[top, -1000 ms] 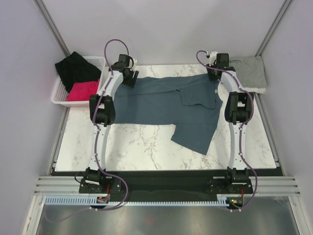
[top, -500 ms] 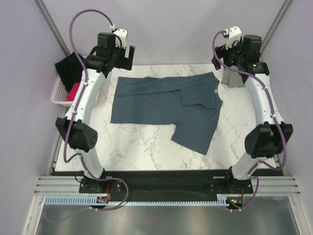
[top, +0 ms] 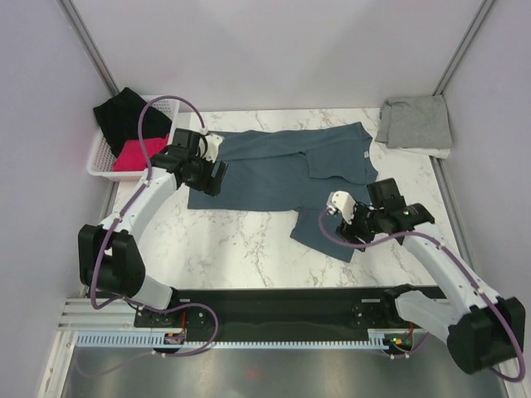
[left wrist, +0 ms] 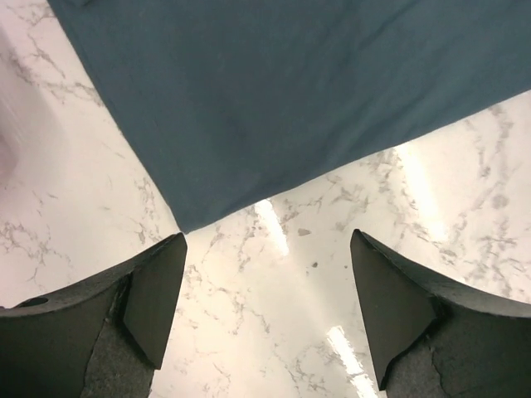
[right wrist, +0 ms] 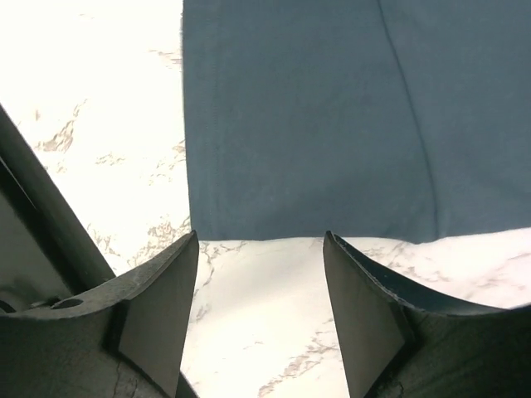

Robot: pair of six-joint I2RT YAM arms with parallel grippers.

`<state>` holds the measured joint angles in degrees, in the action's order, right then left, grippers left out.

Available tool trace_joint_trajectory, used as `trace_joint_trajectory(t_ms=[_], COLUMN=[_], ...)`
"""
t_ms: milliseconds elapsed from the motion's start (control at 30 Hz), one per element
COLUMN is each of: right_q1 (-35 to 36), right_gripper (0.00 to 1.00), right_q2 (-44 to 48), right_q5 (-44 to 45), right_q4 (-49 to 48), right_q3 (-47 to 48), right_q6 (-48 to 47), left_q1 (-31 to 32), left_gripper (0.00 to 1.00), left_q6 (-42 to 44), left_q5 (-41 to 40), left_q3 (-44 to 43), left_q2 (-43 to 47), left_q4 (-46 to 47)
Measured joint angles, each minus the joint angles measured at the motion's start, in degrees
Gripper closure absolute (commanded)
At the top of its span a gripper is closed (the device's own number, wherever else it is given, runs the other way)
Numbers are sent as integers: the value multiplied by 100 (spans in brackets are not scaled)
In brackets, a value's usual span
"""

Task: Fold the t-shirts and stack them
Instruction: Fold the tshirt

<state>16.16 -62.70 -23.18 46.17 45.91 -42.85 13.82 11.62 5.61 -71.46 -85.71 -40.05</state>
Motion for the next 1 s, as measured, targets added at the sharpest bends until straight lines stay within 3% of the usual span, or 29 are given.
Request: trace_joint_trajectory(t_ms=[200,567,1000], right_q1=[435,852,1049], right_gripper=[33,32,34], right_q2=[800,232,-334], right_q5=[-37,319,684], right_q4=[46,-140,-920], right_q3=[-431,-1102,-1399], right_q6=[-741,-1578,-1735], left_q1=[-33,-63,-105], left_gripper=[17,16,19], left_q6=[59,57,57], left_q5=[-444,-964,-1154], left_q3=[424,437,437], left_q2=[-57,-575,-776], left_q4=[435,715,745])
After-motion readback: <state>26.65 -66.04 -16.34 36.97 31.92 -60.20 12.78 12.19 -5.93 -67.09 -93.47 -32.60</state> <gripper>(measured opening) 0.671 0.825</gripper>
